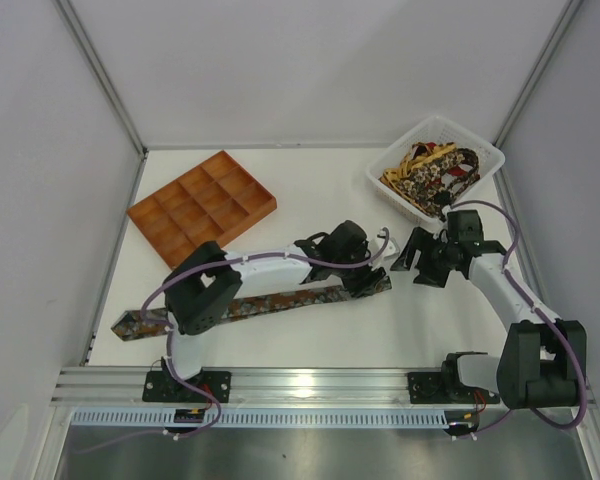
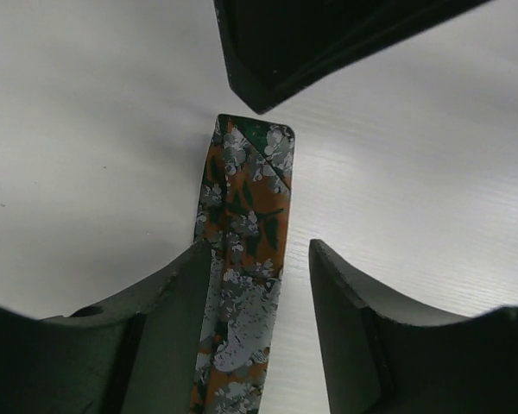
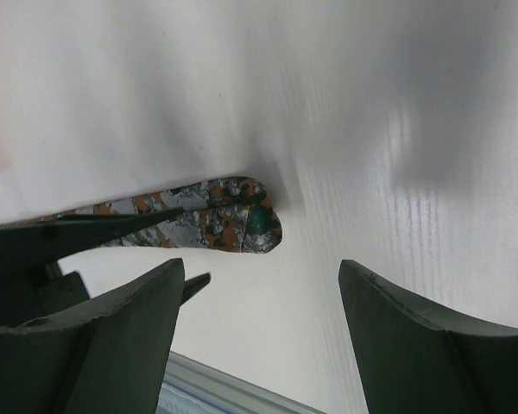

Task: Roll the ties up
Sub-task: Roll the tie

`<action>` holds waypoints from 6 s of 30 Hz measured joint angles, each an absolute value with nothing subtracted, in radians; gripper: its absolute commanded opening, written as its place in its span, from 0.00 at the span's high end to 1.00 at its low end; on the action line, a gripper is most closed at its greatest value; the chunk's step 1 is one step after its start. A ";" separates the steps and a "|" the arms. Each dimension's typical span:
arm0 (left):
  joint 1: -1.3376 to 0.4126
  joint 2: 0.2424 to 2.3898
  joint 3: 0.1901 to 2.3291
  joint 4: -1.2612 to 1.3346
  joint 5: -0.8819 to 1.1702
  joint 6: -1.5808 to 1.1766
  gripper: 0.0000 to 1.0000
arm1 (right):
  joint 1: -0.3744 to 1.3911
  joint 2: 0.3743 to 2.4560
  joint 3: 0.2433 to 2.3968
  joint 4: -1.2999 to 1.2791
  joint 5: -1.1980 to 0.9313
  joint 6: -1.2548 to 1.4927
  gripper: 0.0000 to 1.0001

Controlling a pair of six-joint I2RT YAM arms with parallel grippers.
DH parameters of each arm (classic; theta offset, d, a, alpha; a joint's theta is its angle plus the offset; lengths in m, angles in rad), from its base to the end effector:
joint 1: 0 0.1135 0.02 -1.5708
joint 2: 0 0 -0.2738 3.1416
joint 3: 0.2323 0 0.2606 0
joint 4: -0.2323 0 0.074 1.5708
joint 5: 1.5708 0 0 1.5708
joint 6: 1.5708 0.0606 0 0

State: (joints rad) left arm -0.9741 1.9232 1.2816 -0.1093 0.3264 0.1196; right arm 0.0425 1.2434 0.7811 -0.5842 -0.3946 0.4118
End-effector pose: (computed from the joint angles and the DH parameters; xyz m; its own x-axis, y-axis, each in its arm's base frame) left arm 0.2366 -0.3829 0.1771 -0.2714 0.6007 -0.7520 0.9544 0.2686 -0.1300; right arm 0.2495 0.0339 0.2009 -0.8852 0.3322 -0.3255 0.1340 0.8524 0.5053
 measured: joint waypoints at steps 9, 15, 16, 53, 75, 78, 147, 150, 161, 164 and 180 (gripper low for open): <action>-0.970 2.029 1.324 -0.176 0.318 0.203 0.48 | 0.043 1.247 0.735 -0.548 -0.448 0.411 0.22; -0.950 2.032 1.330 -0.191 0.330 0.220 0.58 | 0.043 1.288 0.722 -0.496 -0.481 0.414 0.32; -0.947 2.032 1.330 -0.191 0.333 0.220 0.62 | 0.043 1.301 0.718 -0.486 -0.486 0.416 0.33; -0.924 2.049 1.345 -0.199 0.400 0.210 0.67 | 0.139 1.534 0.664 -0.209 -0.643 0.388 0.41; -0.879 1.958 1.283 -0.211 0.437 0.059 0.56 | 0.173 1.560 0.669 -0.251 -0.598 0.364 0.80; -0.862 1.860 1.202 -0.142 0.441 -0.064 0.61 | 0.183 1.548 0.672 -0.272 -0.564 0.368 0.81; -0.796 1.949 1.468 -0.413 0.271 -0.294 0.99 | 0.362 1.143 0.631 -0.377 -0.118 0.667 0.67; -0.796 1.888 1.366 -0.313 0.356 -0.354 1.00 | 0.220 1.141 0.630 -0.382 -0.171 0.616 0.41; -0.801 1.935 1.250 -0.127 0.497 -0.501 0.99 | 0.060 1.269 0.554 -0.163 -0.471 0.517 0.14; -0.801 1.951 1.250 -0.110 0.504 -0.515 1.00 | 0.056 1.323 0.544 -0.122 -0.521 0.498 0.17; -0.801 1.995 1.249 -0.118 0.496 -0.515 1.00 | 0.044 1.475 0.559 0.007 -0.685 0.456 0.23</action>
State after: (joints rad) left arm -0.8009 1.9949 1.2491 -0.1181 0.4961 -0.5152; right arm 0.0444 1.4754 0.5591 0.0067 -0.6853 0.4564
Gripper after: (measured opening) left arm 0.011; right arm 0.772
